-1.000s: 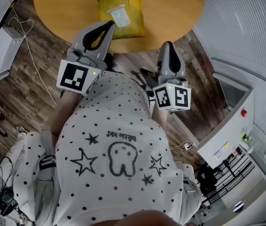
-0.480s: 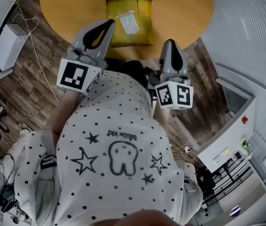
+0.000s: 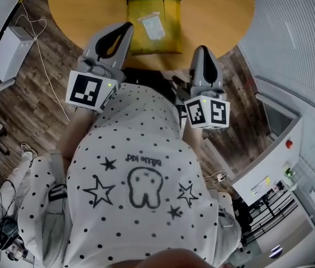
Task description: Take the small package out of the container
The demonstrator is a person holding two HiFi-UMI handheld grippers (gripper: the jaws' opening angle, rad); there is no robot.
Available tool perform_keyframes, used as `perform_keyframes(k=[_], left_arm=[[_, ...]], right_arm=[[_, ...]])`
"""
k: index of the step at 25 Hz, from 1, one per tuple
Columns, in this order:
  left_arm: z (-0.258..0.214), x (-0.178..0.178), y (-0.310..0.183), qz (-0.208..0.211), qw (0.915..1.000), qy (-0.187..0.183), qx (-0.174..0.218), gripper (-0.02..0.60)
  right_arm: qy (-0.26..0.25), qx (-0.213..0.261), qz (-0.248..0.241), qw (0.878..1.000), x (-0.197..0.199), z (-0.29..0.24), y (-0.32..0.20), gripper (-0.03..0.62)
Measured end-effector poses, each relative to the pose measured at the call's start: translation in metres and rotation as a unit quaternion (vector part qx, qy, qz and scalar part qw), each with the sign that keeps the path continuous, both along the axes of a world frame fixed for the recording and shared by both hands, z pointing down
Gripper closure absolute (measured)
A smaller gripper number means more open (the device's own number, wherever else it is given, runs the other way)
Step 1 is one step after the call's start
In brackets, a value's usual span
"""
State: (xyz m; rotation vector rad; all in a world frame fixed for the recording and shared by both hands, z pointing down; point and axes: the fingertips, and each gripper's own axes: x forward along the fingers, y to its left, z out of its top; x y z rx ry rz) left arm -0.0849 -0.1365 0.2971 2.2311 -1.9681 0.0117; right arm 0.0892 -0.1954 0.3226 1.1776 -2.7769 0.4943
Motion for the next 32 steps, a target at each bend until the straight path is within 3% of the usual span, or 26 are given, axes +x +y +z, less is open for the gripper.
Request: perform_keyframes(k=[6,13,21,32], left_arm=[[0.004,-0.01,0.01,-0.027,0.9996,0.004,-0.005,0.574],[-0.004,-0.032,0.017,-0.074,0.9971,-0.016,-0.002,0.574],[-0.013,-0.035,0.024,-0.089,0.9951,-0.043,-0.008,0.574],[-0.02,-0.052,0.029,-0.115,0.9919,-0.055,0.002,0.574]], right_arm=[[-0.004,0.002,-0.017,1.0,-0.007,0.003,0.0,0.589],[0.001,0.018,-0.052,0.998,-0.005,0.0,-0.01,0.589],[0.035,0.021,-0.065,0.997,0.018,0.001,-0.02,0.589],[0.062,0.019,-0.076,0.995,0.018,0.01,-0.015,0.589]])
